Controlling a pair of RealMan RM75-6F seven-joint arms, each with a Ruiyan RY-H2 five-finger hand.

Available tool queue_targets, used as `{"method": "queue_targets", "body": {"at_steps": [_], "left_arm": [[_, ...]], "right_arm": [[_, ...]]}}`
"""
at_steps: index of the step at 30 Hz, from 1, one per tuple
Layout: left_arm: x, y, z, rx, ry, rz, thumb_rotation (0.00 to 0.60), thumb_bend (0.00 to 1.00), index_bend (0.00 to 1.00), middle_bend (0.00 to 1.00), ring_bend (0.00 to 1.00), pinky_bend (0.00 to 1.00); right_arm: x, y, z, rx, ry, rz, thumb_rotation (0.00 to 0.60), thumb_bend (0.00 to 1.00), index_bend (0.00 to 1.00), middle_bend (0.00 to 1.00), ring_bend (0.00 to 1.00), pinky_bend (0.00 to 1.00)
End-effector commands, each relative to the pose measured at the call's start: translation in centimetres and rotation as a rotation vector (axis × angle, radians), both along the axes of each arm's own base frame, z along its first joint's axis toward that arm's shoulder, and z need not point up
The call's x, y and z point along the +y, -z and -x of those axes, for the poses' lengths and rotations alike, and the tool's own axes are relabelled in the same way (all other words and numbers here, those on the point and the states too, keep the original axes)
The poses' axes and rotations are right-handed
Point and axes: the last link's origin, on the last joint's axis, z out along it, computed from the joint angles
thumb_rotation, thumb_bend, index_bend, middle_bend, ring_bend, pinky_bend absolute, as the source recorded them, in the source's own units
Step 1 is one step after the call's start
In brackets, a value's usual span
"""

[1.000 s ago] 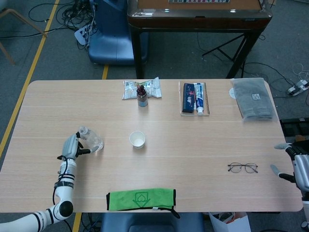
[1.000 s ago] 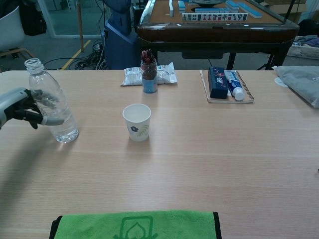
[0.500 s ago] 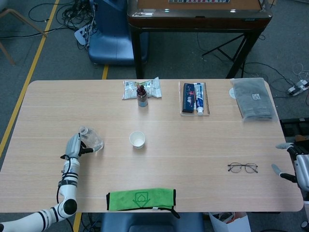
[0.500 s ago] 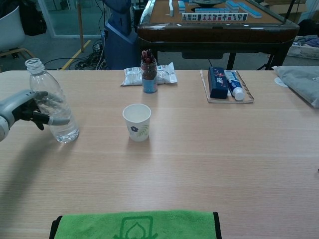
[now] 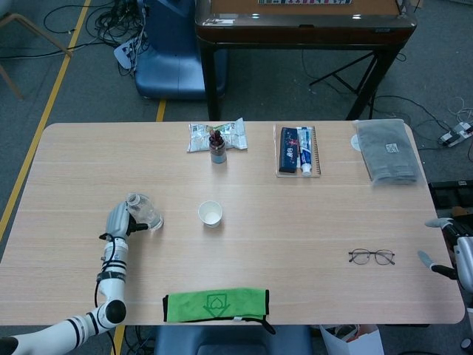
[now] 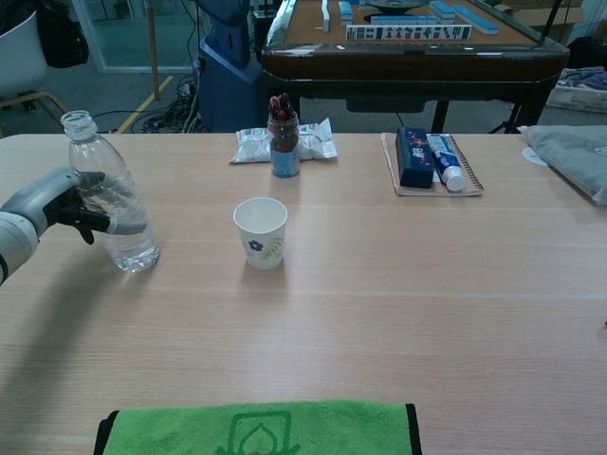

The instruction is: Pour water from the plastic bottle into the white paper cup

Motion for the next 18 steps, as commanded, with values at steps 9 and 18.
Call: {"method": "queue_targets", "body": {"at_steps": [9, 18], "left_arm": [[0.7, 0.1, -0.6, 0.079, 0.012, -0.037, 0.600, 0.08, 0.48, 0.50, 0.53, 0.70], [1.0, -0.4, -2.1, 0.180, 0.119, -0.047, 0.600, 0.12, 0.54, 0.56, 0.58, 0.75]], "right_arm": [[0.0, -0.2, 0.0, -0.005, -0.001, 0.005, 0.600, 0.18, 0.38, 0.36, 0.38, 0.57], [0.1, -0.4, 0.0, -0.010, -0.005, 0.011, 0.600, 0.18, 0.38, 0.36, 0.38, 0.57]]}}
